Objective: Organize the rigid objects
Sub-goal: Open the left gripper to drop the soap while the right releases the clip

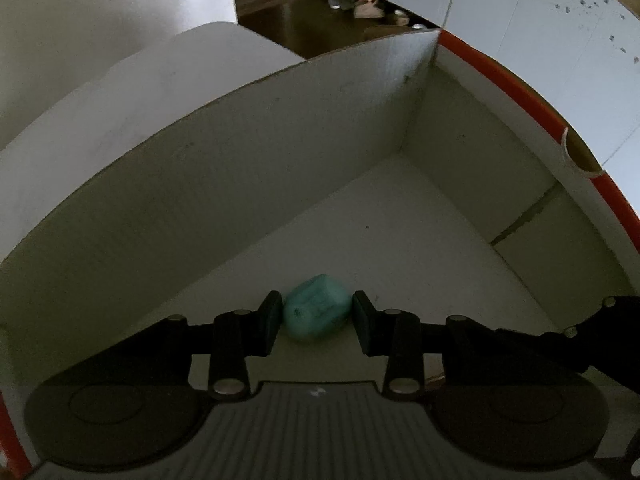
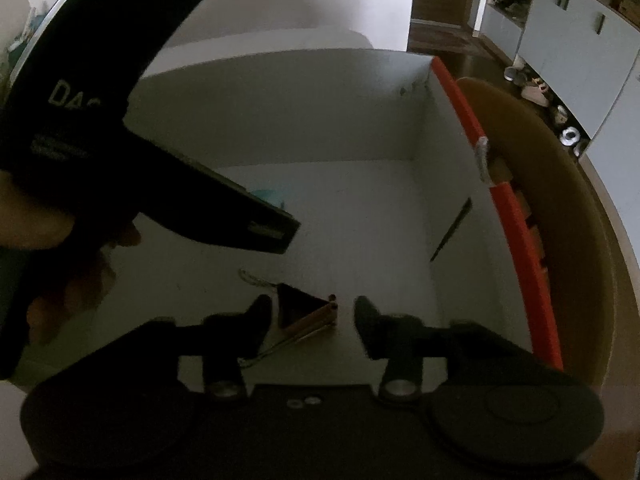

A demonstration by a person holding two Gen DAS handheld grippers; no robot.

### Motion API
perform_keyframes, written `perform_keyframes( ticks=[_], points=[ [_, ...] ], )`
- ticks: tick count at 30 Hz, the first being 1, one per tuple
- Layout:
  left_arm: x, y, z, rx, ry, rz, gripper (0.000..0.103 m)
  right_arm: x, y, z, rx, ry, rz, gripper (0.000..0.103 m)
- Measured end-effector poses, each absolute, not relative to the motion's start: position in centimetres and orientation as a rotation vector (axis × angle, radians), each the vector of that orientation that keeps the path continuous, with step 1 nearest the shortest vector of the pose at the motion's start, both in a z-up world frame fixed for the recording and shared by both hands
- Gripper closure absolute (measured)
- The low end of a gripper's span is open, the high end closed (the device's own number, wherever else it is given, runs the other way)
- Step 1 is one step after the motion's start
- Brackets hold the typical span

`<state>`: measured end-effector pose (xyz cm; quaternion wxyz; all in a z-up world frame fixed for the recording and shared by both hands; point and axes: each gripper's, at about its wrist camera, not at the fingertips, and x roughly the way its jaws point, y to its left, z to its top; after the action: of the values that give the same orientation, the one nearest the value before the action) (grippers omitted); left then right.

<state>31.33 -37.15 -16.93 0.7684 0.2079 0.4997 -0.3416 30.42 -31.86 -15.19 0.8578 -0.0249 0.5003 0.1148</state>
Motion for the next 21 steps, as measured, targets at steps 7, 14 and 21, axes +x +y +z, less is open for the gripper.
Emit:
perform_keyframes(
  ticks=[7,14,21],
  points=[
    [30.2,-36.5,-14.8,0.454,1.018,-0.713,0.065,28.8,-33.1,-13.3,-0.018,1.007,0.242,0.044],
    [28.7,-34.3,-12.3,0.403,0.963,-0.726,0.047,27.5,-34.3,-11.1,0.01,0.952,0.27,0.04],
    [26.9,-30.6,-9.7,0.318,0.914,-0.746,0.046,25.9,-35.0,-8.8,0.023,0.898,0.302,0.032]
  ],
)
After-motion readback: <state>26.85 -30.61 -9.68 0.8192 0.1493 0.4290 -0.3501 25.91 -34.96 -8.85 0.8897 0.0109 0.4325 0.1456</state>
